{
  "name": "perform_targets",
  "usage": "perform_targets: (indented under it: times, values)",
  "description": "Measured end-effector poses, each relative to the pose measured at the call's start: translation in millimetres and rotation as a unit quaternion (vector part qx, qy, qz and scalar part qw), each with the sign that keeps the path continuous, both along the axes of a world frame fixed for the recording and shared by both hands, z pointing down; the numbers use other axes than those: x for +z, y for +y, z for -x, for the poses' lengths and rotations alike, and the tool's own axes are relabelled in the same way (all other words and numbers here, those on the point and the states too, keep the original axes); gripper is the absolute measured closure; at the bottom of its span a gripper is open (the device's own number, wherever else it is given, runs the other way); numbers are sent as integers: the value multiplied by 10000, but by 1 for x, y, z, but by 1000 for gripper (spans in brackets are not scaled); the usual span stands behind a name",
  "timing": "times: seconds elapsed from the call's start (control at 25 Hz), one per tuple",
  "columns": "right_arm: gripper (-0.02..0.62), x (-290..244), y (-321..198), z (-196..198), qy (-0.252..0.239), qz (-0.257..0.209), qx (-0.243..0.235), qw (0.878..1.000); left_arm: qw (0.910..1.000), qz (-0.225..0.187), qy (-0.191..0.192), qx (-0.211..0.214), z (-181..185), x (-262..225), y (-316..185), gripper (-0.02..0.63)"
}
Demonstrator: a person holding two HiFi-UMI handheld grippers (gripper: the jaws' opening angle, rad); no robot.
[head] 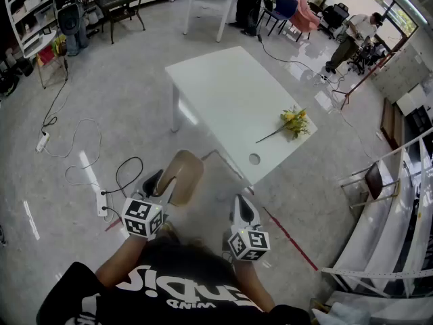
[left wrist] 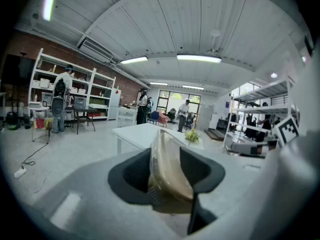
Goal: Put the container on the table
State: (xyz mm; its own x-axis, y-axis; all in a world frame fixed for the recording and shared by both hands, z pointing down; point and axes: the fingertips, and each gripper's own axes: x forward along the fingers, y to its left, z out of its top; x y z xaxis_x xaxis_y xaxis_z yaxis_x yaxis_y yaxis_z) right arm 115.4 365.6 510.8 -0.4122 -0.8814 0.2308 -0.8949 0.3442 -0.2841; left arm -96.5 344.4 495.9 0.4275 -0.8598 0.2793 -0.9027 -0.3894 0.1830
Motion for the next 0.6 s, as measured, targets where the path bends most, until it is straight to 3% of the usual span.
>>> perform_targets:
  times: [0.6]
  values:
    - [595, -3, -14, 17, -141, 13, 148, 9998, 9999, -34, -33, 95, 15, -3, -18, 430]
